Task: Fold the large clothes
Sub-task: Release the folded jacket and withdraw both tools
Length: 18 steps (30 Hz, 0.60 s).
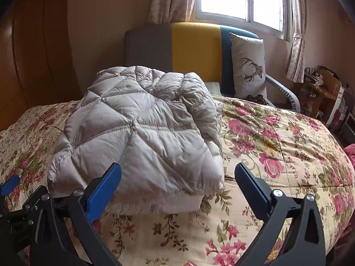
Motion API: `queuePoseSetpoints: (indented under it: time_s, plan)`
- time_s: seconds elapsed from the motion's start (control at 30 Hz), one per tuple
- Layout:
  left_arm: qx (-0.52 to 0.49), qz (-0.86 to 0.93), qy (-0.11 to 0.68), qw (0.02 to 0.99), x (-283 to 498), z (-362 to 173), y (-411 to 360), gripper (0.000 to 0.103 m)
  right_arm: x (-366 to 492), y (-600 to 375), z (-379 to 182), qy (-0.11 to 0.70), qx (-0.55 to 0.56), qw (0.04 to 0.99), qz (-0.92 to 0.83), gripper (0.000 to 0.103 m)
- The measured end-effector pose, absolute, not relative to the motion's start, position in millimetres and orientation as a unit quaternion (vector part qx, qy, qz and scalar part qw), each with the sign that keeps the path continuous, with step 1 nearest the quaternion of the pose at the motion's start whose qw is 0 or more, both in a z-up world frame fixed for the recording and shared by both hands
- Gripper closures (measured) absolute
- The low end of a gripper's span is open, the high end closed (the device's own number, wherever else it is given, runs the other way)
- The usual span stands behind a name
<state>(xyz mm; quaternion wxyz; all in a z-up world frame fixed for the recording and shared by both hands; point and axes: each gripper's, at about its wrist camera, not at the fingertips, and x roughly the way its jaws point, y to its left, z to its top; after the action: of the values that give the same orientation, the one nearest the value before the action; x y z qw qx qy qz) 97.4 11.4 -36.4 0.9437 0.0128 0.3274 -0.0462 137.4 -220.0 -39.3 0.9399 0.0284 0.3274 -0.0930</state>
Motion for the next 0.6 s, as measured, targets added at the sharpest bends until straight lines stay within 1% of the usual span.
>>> queuePoseSetpoints:
  time_s: [0.2,0.37,0.6]
  plan:
    - [0.025,-0.026,0.323,0.946,80,-39,14,0.003,109,-214,-54,0.341,0.034,0.934,-0.103,0.002]
    - [0.021,-0.022,0.336,0.941,78,-41,18,0.003,93,-210,-70,0.350,0.048,0.930,-0.101,0.002]
    - [0.013,-0.012,0.331,0.943,74,-40,22,0.003,85,-196,-77,0.356,0.021,0.930,-0.092,0.002]
